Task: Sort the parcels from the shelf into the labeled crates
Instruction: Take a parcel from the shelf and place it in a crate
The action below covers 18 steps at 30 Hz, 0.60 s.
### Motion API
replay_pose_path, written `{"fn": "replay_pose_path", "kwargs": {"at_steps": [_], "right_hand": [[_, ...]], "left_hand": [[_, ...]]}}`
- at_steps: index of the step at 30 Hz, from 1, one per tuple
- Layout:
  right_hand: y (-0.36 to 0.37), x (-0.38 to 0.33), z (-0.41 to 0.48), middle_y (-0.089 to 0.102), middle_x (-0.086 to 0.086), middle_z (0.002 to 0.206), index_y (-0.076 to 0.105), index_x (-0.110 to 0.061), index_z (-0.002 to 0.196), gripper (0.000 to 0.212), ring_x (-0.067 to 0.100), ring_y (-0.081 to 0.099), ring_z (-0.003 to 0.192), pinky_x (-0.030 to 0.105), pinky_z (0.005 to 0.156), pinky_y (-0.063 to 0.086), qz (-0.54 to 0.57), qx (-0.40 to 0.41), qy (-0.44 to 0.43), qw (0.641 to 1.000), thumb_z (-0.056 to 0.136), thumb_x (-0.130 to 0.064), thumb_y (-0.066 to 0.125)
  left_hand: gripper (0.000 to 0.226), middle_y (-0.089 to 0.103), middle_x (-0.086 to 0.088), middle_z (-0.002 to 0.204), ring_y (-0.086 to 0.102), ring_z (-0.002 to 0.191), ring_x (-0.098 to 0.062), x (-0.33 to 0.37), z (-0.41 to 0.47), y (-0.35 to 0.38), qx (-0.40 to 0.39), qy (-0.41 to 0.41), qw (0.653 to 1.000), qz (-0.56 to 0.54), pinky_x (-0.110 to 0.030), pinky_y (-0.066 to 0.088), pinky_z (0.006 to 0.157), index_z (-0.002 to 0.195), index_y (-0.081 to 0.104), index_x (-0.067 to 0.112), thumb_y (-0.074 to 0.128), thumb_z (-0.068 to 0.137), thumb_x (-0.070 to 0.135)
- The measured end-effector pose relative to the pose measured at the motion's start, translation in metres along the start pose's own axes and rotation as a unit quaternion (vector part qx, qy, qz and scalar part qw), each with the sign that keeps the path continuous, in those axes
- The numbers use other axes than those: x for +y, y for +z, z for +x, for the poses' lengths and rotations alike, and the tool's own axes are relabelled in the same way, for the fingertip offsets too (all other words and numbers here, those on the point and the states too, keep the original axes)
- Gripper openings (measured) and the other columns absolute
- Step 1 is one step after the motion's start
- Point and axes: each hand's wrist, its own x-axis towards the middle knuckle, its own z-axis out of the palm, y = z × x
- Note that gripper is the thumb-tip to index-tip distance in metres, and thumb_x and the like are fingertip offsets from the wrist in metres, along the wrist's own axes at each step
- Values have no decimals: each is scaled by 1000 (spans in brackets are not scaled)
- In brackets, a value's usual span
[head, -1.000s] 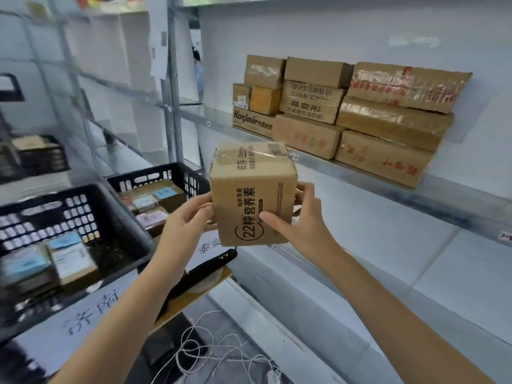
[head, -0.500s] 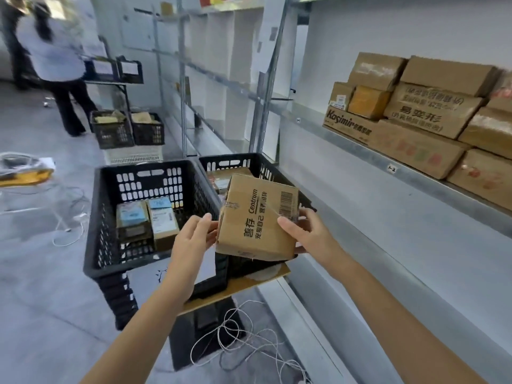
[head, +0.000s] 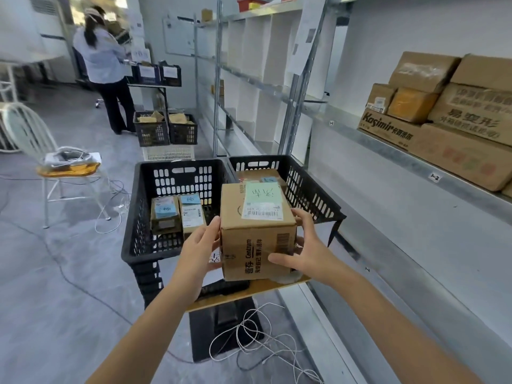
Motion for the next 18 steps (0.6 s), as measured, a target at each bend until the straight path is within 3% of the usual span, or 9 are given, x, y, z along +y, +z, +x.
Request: {"fn": "replay_pose_path", "kwargs": {"at_steps": [4,7,11,13,16,18], "right_hand": [[2,-1,-2,33,-16,145,18,-43,137,65,8,49,127,36,105,48,77,-19,-14,997,85,-66,50],[3,0,0,48,-7,135,31,-35,127,57,5,54,120,38,101,51,130,34,0,991,86,-74,35],[3,0,6,66,5,117,42,-19,104,31,17,66,106,32,81,52,216,140,86,963,100,-50,47],[1,2,7,69,7,113,43,-19,105,31,17,68,100,30,75,51,243,156,105,952,97,-47,55],[-2,-1,5,74,0,109,48,-25,125,42,15,70,100,33,85,52,261,133,92,952,93,-49,60],[-5,-4,5,75,-6,110,51,-30,136,53,14,69,107,36,96,50,250,98,68,961,88,-50,62]], "left_hand": [[49,69,1,115,62,113,-18,-4,-3,-2,-15,-6,1000,-5,-56,55,88,112,62,18,59,86,60],[38,67,-4,115,63,113,-22,-7,-5,1,-25,10,999,-17,-56,57,85,107,60,16,65,88,48],[40,68,4,117,62,115,-16,-11,-8,8,-50,48,998,-4,-53,53,92,108,62,21,69,82,50],[46,67,10,119,62,115,-15,-11,-8,8,-67,68,995,11,-50,52,92,110,63,24,72,78,56],[50,68,8,118,63,114,-17,-8,-5,7,-75,84,994,9,-45,54,88,113,62,25,74,77,57],[53,69,6,117,64,113,-17,-5,-2,4,-69,92,993,1,-50,55,91,117,61,25,75,76,57]]}}
